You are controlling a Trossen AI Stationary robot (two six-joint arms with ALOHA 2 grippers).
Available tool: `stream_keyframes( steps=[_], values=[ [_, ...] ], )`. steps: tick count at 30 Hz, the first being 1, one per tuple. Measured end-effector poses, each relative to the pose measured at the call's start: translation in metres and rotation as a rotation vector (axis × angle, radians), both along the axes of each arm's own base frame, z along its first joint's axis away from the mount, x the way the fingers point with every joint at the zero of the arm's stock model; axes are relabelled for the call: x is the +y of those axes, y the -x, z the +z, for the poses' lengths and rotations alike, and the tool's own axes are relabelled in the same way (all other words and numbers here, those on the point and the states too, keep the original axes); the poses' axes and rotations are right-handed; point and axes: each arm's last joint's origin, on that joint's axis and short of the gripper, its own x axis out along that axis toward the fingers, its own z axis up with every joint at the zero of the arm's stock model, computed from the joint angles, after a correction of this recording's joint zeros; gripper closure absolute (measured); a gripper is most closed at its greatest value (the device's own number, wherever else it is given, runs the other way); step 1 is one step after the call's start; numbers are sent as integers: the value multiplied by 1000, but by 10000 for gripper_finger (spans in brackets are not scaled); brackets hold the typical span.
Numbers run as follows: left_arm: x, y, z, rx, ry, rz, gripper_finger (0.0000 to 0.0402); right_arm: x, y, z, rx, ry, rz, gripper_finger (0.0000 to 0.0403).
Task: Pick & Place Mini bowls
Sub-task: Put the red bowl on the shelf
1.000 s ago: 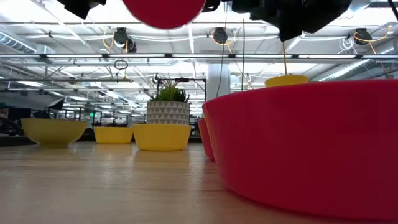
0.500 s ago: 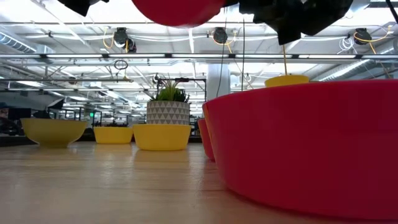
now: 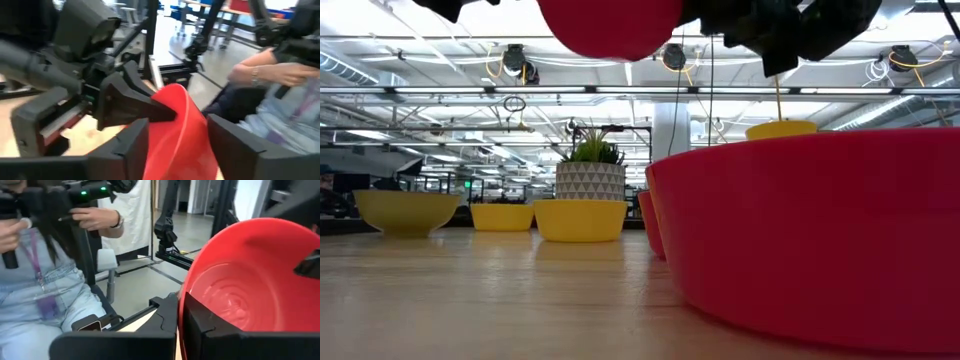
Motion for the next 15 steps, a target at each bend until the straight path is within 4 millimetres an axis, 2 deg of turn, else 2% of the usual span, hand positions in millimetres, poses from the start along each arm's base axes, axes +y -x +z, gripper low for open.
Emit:
stream_keyframes(
  steps=[4, 7, 10, 15],
  values=[
    [3, -2, 1, -20, -14, 107, 158, -16, 3, 7, 82, -34, -80, 403],
    [6, -3, 1, -30, -36, 197, 140, -30, 13, 13, 196, -6, -179, 403],
    [8, -4, 4, -64, -67, 290, 132, -41, 28, 22, 263, 99, -315, 403],
    [13, -6, 7, -117, -146, 470, 131, -54, 57, 44, 280, 313, -583, 403]
  ],
)
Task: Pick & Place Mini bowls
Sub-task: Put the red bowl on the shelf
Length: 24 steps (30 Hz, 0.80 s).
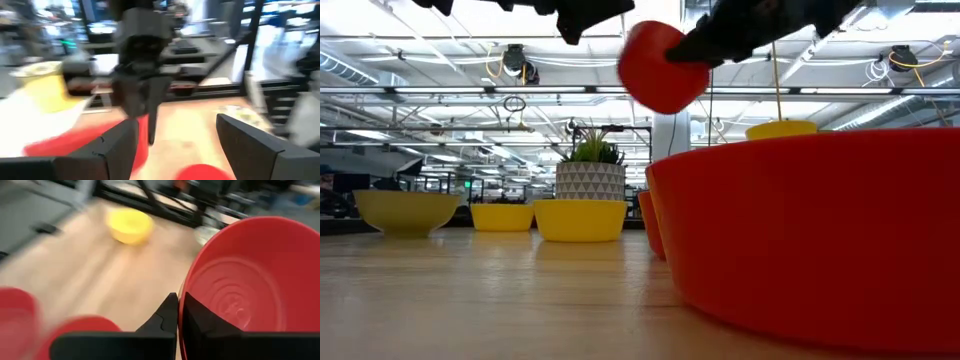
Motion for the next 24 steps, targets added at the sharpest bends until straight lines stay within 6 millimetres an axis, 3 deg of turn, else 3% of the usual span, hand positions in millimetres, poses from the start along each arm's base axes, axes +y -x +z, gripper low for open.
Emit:
stream_keyframes(
  steps=[5, 12, 19, 24],
  values=[
    [5, 0, 4, -46, -20, 178, 130, -12, 19, 16, -1, 167, -224, 403],
    [10, 1, 8, -80, -23, 348, 130, -41, 20, 13, 56, 405, -563, 403],
    [10, 1, 8, -89, 44, 360, 130, -96, 23, 7, 158, 384, -823, 403],
    [10, 1, 7, -87, 60, 361, 130, -124, 21, 25, 248, 328, -898, 403]
  ],
)
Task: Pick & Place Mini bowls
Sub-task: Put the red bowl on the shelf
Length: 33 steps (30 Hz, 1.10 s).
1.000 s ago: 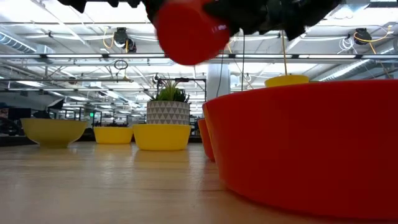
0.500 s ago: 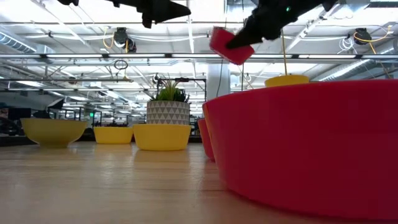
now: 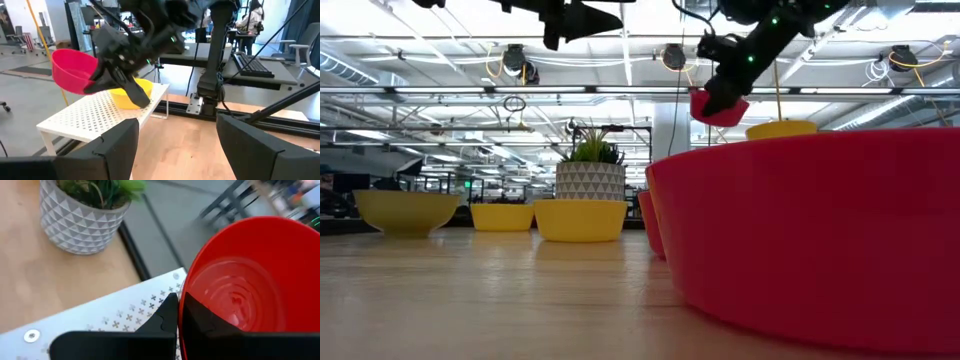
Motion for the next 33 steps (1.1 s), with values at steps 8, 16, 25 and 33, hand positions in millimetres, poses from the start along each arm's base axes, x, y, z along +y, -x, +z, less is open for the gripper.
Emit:
stream_keyframes(
  steps=[8, 16, 25, 33],
  values=[
    [0, 0, -6, 58, -6, 0, 130, -27, -10, 20, 0, -267, -12, 403],
    [0, 1, -11, 116, -15, 0, 130, -39, -19, 13, 26, -343, -64, 403],
    [0, 1, -14, 145, -16, -1, 131, -47, -28, -6, 65, -392, -63, 403],
    [0, 2, -14, 150, -12, -1, 131, -48, -30, -15, 102, -410, -70, 403]
  ],
)
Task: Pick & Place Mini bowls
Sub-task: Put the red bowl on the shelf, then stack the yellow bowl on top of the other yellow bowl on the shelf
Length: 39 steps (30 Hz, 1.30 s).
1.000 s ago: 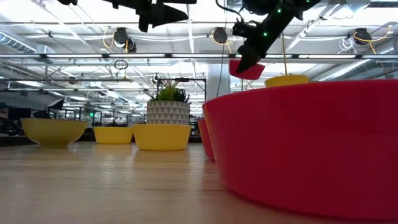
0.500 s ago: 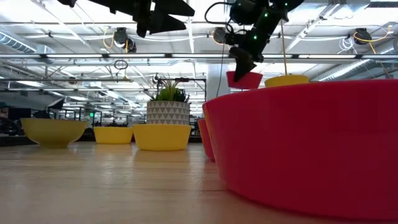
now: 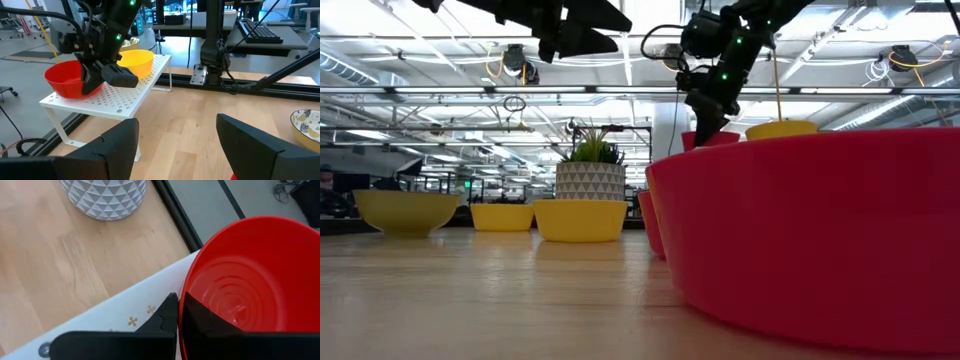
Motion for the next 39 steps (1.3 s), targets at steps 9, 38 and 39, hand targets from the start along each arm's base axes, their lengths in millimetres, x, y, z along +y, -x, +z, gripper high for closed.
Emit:
stream_keyframes(
  steps=[9, 38, 39],
  values=[
    [0, 0, 0, -13, 39, 7, 130, 0, 0, 0, 4, 1, -1, 369],
    [-12, 14, -37, 365, 307, -148, 131, 87, 23, 86, -386, -89, 451, 259],
    [-15, 17, -40, 404, 371, -173, 131, 92, 21, 85, -392, -112, 488, 259]
  ],
)
